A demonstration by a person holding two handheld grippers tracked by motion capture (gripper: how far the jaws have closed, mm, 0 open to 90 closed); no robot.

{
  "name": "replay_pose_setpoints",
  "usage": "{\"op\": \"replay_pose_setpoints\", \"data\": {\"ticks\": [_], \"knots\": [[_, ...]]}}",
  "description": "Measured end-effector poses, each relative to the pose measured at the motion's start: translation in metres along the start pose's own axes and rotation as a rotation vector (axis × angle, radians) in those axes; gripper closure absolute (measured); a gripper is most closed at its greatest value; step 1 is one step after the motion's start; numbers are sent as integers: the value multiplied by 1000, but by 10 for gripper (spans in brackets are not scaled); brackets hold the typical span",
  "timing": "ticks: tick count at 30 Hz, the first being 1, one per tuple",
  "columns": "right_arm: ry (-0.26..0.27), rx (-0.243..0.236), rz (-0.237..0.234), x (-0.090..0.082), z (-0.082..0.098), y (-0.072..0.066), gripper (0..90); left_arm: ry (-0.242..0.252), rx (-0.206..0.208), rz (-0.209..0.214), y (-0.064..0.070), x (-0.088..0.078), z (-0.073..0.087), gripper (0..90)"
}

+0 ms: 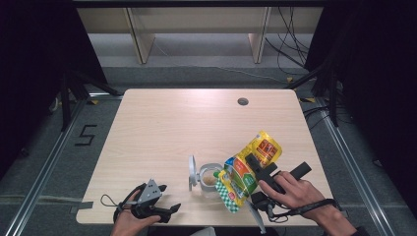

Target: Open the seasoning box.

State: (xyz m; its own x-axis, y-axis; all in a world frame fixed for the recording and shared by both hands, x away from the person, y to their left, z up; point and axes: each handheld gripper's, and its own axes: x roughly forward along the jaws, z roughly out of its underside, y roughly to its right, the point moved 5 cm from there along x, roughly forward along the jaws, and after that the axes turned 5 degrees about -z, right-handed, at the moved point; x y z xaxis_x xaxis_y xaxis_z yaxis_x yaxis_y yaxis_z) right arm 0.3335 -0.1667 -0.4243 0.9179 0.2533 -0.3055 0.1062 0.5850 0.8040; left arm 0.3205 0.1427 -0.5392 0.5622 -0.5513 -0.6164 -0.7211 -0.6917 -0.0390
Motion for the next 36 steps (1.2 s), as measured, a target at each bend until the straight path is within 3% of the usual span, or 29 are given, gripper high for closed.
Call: {"op": "replay_pose_setpoints", "data": {"ticks": [1, 3, 6, 7, 10, 11, 12, 13, 14, 18, 25, 26, 28, 32, 33, 34, 36], "knots": [[0, -3, -2, 0, 0, 0, 513, -1, 2, 1, 0, 0, 0, 192], [2, 0, -1, 0, 0, 0, 513, 17, -61, 16, 5, 1, 0, 192], [7, 8, 0, 1, 0, -1, 513, 25, -33, 11, 3, 1, -1, 192], [2, -3, -2, 1, 0, 0, 513, 19, -62, 14, 5, 2, -1, 192], [2, -1, 1, 1, 0, 0, 514, 23, -33, 9, 3, 1, -1, 192], [2, -2, 1, 0, 0, 0, 514, 19, -62, 15, 5, 2, -1, 192], [3, -3, 3, 0, 0, 0, 514, 14, -58, 18, 5, 1, 0, 192], [4, -4, 4, 1, 1, 0, 514, -5, -32, 4, 2, 1, 1, 192], [2, -8, 4, 1, 1, 1, 514, 13, -56, 15, 5, 1, 0, 192], [7, -2, -4, 1, 1, 0, 514, 16, -58, 15, 5, 2, -1, 192], [-3, -13, 6, -1, 2, 2, 517, 4, -42, 13, 4, 1, 0, 192], [0, -9, 11, -1, 2, 2, 517, -11, -20, 6, 2, 0, 1, 192], [0, -14, 11, -1, 2, 3, 518, 4, -42, 13, 4, 1, 0, 192], [3, -13, 16, -2, 1, 3, 519, -9, -23, 2, 2, 0, 1, 192], [3, -13, 17, -2, 1, 3, 519, 6, -43, 12, 4, 1, 0, 192], [3, -13, 15, -2, 1, 3, 520, 19, -21, -1, 2, 1, -1, 192], [7, -8, 18, -2, 1, 3, 521, 6, -42, 13, 4, 1, 0, 192]]}}
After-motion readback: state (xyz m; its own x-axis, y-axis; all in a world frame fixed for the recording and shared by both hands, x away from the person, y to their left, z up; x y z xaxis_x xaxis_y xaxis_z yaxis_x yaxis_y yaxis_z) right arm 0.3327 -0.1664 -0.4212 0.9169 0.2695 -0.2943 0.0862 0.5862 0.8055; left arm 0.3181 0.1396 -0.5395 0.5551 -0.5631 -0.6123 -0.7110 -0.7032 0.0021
